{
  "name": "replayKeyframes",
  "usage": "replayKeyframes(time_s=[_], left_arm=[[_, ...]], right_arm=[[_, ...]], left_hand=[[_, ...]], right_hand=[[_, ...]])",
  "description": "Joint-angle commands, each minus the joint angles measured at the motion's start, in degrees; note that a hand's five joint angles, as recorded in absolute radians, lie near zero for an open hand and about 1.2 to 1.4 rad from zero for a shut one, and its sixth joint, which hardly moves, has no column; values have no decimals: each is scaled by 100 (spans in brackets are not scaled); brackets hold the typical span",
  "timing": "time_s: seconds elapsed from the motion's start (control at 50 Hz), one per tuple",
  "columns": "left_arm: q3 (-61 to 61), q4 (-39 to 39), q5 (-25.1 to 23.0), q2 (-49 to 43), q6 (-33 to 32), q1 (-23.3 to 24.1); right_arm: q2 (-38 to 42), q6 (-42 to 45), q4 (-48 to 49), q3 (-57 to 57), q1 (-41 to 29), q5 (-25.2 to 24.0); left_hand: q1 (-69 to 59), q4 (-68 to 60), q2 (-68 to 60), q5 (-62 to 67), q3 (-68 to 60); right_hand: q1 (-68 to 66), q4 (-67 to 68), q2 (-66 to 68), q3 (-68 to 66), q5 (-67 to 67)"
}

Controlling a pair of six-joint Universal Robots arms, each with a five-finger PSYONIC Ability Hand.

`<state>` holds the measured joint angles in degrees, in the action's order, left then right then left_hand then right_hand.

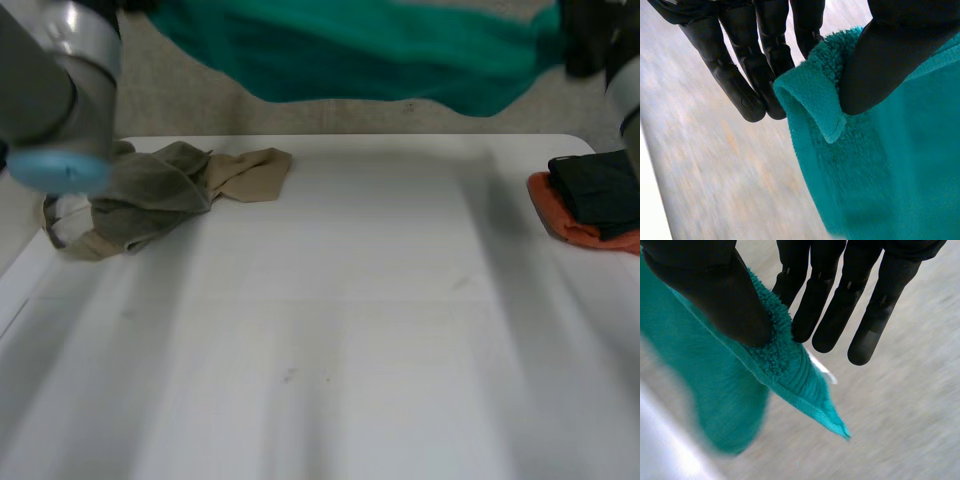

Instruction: Fold the laundry.

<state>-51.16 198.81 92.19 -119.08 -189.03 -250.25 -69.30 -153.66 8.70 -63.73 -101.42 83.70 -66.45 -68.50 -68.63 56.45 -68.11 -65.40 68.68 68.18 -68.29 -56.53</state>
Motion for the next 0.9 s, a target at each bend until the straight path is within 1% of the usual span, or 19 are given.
replayKeyframes(time_s=[0.02, 0.06, 0.1, 0.14, 0.16, 0.22, 0.26, 0.34, 0.4, 0.52, 0.68, 0.76, 0.8, 0.9], left_arm=[[-1518, 0, -140, -343, -257, -7], [-1721, 18, -140, -475, -354, -15], [-1906, 9, -132, -678, -529, -42], [-2012, 9, -123, -774, -644, -77], [-2091, 9, -123, -845, -714, -120], [-2127, -9, -132, -889, -802, -182], [-2144, -26, -123, -863, -855, -217], [-2162, -79, -114, -723, -829, -253], [-2205, -97, -114, -600, -820, -244], [-2337, -53, -105, -476, -855, -200], [-2355, -114, -44, -415, -873, -226], [-2408, -176, -26, -309, -890, -270], [-2434, -193, -35, -239, -899, -279], [-2469, -202, -44, -107, -864, -314]], right_arm=[[337, 64, -562, -1174, 158, -573], [531, 91, -519, -1360, 167, -679], [891, 143, -413, -1519, 167, -767], [1155, 170, -369, -1546, 167, -776], [1408, 213, -360, -1537, 184, -759], [1709, 223, -369, -1467, 237, -671], [1850, 161, -430, -1405, 290, -531], [1859, -146, -597, -1379, 360, -302], [1789, -505, -676, -1397, 404, -188], [1815, -998, -703, -1379, 483, -56], [1780, -1140, -843, -1238, 615, -213], [1622, -938, -1212, -1089, 738, -617], [1525, -622, -1607, -966, 852, -925], [1376, 204, -2301, -738, 1150, -1268]], left_hand=[[-1355, -1150, -1137, 1355, -1189], [-1355, -1150, -1137, 1355, -1189], [-1355, -1150, -1137, 1355, -1189], [-1355, -1150, -1137, 1355, -1189], [-1355, -1150, -1137, 1355, -1189], [-1355, -1150, -1137, 1355, -1189], [-1355, -1150, -1137, 1355, -1189], [-1355, -1150, -1137, 1355, -1189], [-1355, -1150, -1137, 1355, -1189], [-1355, -1150, -1137, 1355, -1189], [-1355, -1150, -1137, 1355, -1189], [-1355, -1150, -1137, 1355, -1189], [-1355, -1150, -1137, 1355, -1189], [-1355, -1150, -1137, 1355, -1189]], right_hand=[[-1460, 1132, 1182, -1171, -1347], [-1460, 1132, 1182, -1171, -1347], [-1460, 1132, 1182, -1171, -1347], [-1460, 1132, 1182, -1171, -1347], [-1460, 1132, 1182, -1171, -1347], [-1460, 1132, 1182, -1171, -1347], [-404, 76, 126, -115, -291], [1129, -1457, -1406, 1417, 1241], [2961, -3288, -3238, 3249, 3073], [2950, -3278, -3227, 3238, 3062], [2698, -3025, -2975, 2986, 2810], [2731, -3059, -3008, 3019, 2843], [2748, -3075, -3025, 3036, 2860], [2798, -3126, -3076, 3087, 2911]])
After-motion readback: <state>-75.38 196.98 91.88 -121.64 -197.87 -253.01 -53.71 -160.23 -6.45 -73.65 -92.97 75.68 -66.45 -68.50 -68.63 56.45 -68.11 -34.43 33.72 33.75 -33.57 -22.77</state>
